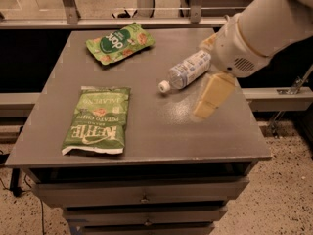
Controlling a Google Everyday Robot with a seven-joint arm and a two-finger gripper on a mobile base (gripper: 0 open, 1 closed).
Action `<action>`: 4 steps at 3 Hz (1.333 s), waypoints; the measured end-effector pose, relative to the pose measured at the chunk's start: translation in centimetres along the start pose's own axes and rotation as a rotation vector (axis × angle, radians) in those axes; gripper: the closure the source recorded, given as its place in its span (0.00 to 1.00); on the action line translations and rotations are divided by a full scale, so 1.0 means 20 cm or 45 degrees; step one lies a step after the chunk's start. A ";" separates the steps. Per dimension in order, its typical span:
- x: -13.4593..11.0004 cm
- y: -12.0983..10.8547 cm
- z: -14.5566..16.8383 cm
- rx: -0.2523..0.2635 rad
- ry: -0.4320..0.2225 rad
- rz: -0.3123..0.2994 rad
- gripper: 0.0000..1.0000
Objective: Pick green jalapeno chip bag
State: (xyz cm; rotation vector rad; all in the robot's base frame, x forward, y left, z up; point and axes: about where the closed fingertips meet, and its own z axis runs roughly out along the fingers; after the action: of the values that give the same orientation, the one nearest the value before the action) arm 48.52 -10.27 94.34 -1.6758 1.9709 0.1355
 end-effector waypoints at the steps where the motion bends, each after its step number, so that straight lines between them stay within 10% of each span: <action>1: -0.27 0.00 0.23 -0.036 -0.192 -0.005 0.00; 4: -0.65 0.09 0.93 -0.292 -0.363 0.117 0.00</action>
Offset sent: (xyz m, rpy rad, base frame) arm 0.0643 0.1917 -0.0557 0.3474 0.0389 0.1356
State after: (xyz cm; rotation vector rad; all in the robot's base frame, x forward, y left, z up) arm 54.03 9.29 84.20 -1.5994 1.8685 0.6204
